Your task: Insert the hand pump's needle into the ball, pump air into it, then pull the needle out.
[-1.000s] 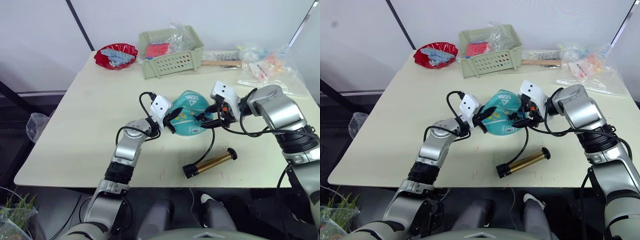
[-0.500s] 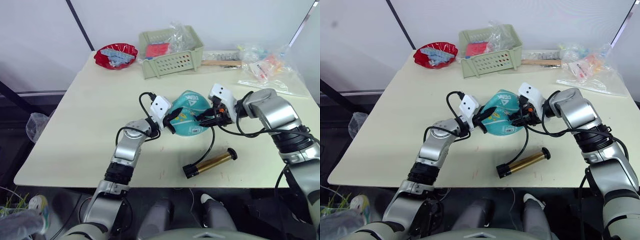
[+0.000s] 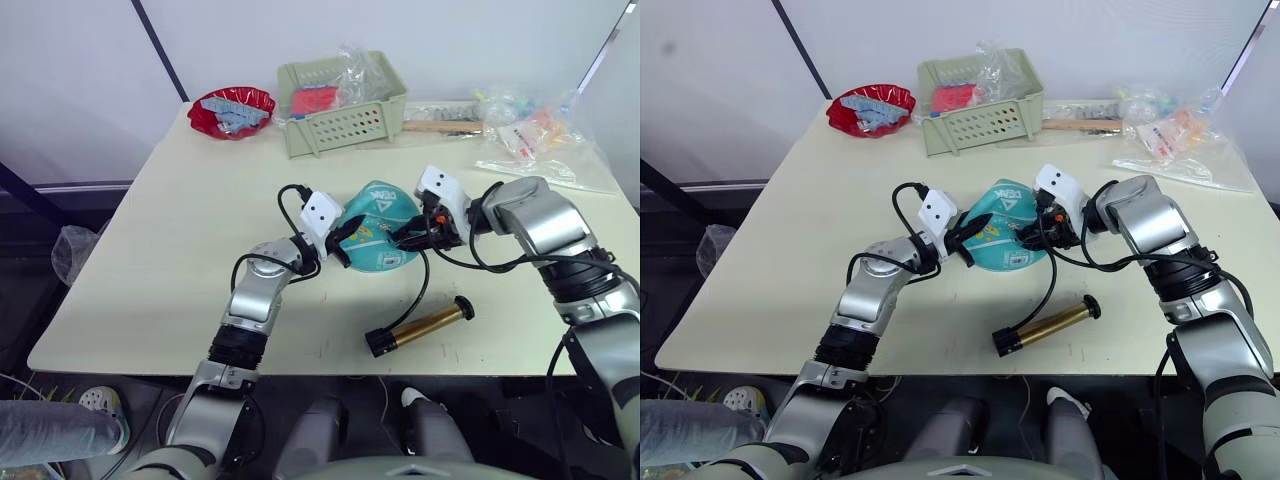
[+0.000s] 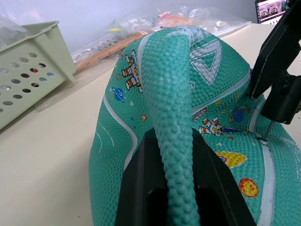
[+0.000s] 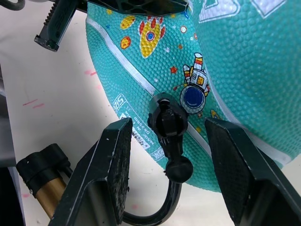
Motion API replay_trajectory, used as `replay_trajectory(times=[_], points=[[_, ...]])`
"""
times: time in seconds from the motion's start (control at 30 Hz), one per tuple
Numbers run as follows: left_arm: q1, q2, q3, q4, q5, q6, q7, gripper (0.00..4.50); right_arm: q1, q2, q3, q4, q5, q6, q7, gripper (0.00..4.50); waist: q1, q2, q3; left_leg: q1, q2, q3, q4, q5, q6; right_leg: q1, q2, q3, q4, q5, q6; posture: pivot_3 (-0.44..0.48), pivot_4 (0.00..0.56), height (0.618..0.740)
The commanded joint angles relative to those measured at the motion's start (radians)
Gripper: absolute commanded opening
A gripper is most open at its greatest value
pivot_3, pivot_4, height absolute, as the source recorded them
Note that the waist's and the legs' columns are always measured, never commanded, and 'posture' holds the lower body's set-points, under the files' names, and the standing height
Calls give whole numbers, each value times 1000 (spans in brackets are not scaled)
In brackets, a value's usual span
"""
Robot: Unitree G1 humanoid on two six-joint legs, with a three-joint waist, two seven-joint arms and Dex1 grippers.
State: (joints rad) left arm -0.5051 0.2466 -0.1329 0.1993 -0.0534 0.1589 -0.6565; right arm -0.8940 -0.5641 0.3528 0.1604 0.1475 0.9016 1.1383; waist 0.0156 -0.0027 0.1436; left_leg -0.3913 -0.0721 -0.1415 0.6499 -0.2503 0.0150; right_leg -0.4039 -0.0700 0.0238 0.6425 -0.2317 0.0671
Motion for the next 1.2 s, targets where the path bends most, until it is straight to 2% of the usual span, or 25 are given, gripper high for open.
replay_trajectory(times=[0.03,0.13,0.17,0.37,0.73,1.2], points=[[39,-4,-61,49,27,28,-16,0,-38,0,-11,-11,5,-25,-2,1278,0,0,0,0,0,0,0,0,0,0,0,0,0,0,0,0,150,740],[40,-4,-62,49,27,27,-15,0,-38,1,-7,-10,6,-30,0,120,-1,0,0,0,0,0,0,0,0,0,0,0,0,0,0,0,150,740],[41,-4,-62,49,27,27,-15,0,-37,1,-5,-13,7,-32,3,81,-2,0,0,0,0,0,0,0,0,0,0,0,0,0,0,0,150,740],[46,-3,-60,45,27,29,-12,0,-29,4,10,-38,0,-42,1,81,-2,0,0,0,0,0,0,0,0,0,0,0,0,0,0,0,150,740],[45,-3,-59,47,24,32,-13,0,-35,-19,104,-23,-112,-182,8,81,-6,0,0,3,0,1,0,0,0,1,1,1,0,0,0,0,150,740],[37,-16,-48,59,15,42,-3,0,-49,13,226,68,-248,-227,23,81,-6,1,-1,10,1,1,0,0,0,8,1,1,0,0,0,0,150,740]])
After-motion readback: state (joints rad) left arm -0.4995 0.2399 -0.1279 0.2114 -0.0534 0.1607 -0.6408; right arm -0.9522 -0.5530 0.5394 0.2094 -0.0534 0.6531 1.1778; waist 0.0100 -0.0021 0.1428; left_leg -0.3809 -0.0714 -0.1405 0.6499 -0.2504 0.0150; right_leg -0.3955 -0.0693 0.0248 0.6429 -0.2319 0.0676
